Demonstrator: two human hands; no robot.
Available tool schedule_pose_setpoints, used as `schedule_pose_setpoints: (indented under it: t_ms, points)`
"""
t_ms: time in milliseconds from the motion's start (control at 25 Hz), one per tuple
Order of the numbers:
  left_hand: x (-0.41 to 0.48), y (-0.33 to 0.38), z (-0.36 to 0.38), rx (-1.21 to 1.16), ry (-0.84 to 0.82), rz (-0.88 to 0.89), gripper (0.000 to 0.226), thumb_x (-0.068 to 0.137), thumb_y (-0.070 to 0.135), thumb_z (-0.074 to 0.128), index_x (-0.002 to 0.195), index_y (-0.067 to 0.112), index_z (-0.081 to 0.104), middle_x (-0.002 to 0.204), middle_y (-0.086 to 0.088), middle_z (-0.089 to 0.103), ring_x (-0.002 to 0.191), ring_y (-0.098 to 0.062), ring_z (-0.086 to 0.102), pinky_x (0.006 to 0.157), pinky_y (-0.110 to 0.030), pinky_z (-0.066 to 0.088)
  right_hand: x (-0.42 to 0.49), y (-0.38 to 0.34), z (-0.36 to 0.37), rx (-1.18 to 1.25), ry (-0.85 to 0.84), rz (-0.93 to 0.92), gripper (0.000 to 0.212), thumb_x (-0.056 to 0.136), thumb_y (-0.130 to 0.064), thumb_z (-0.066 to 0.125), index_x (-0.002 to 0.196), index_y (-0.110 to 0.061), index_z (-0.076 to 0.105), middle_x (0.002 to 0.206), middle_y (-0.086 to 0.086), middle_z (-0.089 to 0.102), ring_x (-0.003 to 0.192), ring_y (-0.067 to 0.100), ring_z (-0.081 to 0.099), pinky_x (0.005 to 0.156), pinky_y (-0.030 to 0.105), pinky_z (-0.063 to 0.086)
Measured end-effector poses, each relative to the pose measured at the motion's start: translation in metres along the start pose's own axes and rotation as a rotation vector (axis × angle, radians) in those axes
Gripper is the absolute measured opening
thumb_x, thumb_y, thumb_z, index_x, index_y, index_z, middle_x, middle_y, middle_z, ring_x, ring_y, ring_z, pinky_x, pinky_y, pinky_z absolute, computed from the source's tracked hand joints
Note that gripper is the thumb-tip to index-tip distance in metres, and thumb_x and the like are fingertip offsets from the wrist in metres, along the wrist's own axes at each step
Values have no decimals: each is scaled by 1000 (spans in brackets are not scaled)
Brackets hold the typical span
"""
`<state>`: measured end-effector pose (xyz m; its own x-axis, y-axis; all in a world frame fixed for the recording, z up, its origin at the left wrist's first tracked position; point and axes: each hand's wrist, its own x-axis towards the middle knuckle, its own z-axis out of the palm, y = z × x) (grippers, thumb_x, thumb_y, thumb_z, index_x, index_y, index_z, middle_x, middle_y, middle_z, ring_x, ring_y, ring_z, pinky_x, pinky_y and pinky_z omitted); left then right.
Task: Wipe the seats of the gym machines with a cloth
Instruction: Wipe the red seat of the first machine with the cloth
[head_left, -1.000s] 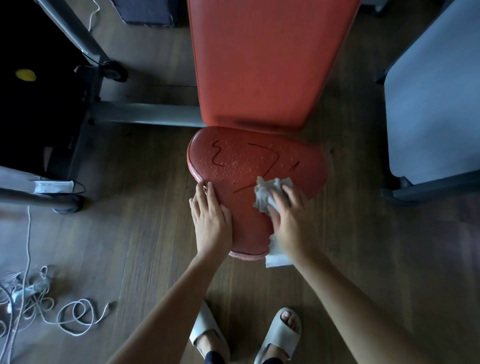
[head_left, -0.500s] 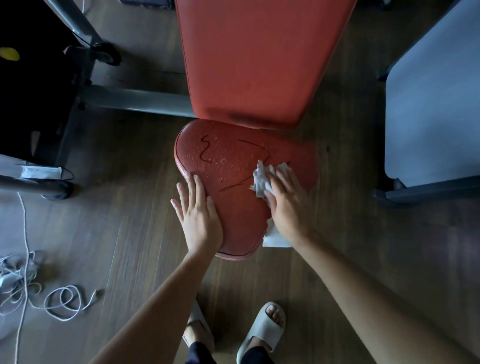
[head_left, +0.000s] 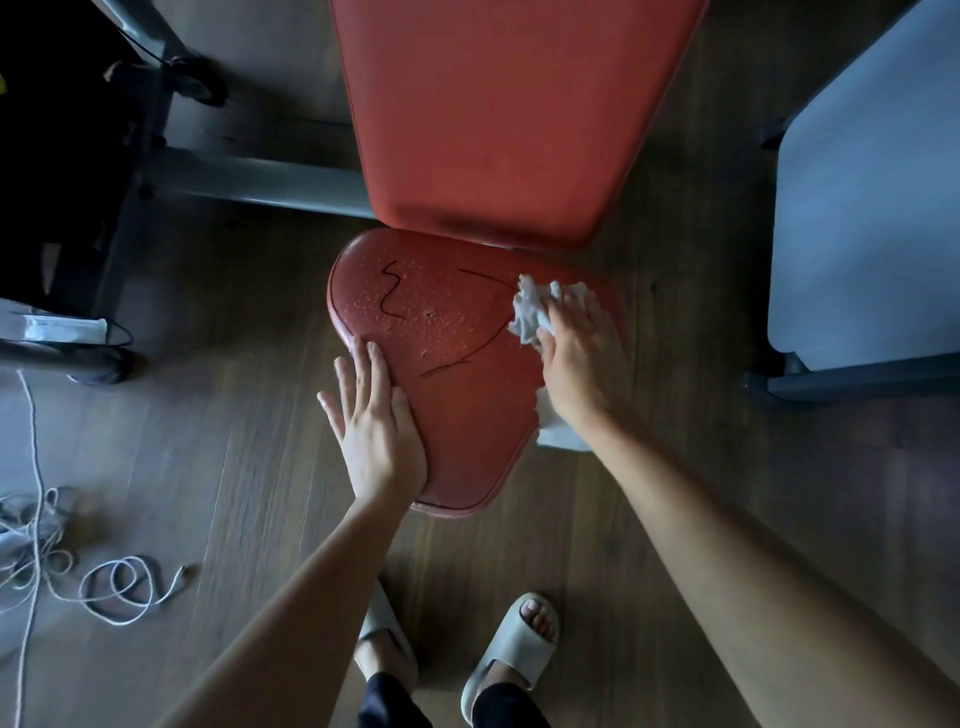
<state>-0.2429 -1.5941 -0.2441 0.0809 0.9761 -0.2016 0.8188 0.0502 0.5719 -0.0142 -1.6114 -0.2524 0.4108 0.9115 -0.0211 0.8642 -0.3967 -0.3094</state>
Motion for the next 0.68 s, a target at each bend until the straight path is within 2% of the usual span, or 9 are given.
schedule_pose_setpoints:
  t_ms: [120, 200, 360, 520, 680]
  points:
    - [1, 7, 1, 32, -7, 9, 60, 101, 24, 23, 160, 21, 14, 168, 9, 5, 155, -25, -2, 124, -50, -8, 14, 5, 6, 8, -15, 13, 56, 100, -30, 30, 147, -5, 48, 150, 17, 50, 143, 37, 40, 120, 45, 30]
    - [1, 5, 1, 40, -18, -4, 61, 100, 24, 23, 160, 20, 13, 168, 9, 3, 155, -25, -4, 124, -51, -9, 11, 2, 7, 19, 3, 12, 54, 100, -28, 31, 147, -4, 47, 151, 16, 49, 144, 36, 38, 122, 42, 27]
    - [3, 8, 4, 28, -28, -6, 62, 99, 24, 21, 160, 20, 11, 168, 7, 0, 155, -27, -5, 123, -52, -10, -21, -11, 3, 39, 69, -16, 44, 100, -15, 46, 141, -1, 53, 146, 17, 53, 141, 40, 42, 120, 45, 32]
    - [1, 10, 2, 33, -24, -1, 62, 99, 24, 21, 160, 20, 12, 168, 7, 2, 155, -28, -5, 123, -53, -9, -35, -2, -1, 10, 22, -58, 50, 99, -26, 38, 140, -3, 55, 143, 17, 56, 138, 40, 46, 114, 46, 40]
    - [2, 10, 2, 42, -26, 1, 61, 101, 21, 23, 160, 19, 12, 168, 6, 1, 155, -28, -5, 123, -53, -10, 18, 6, -2, 27, -4, 87, 49, 100, -23, 40, 144, -2, 50, 144, 19, 53, 137, 41, 44, 116, 49, 34]
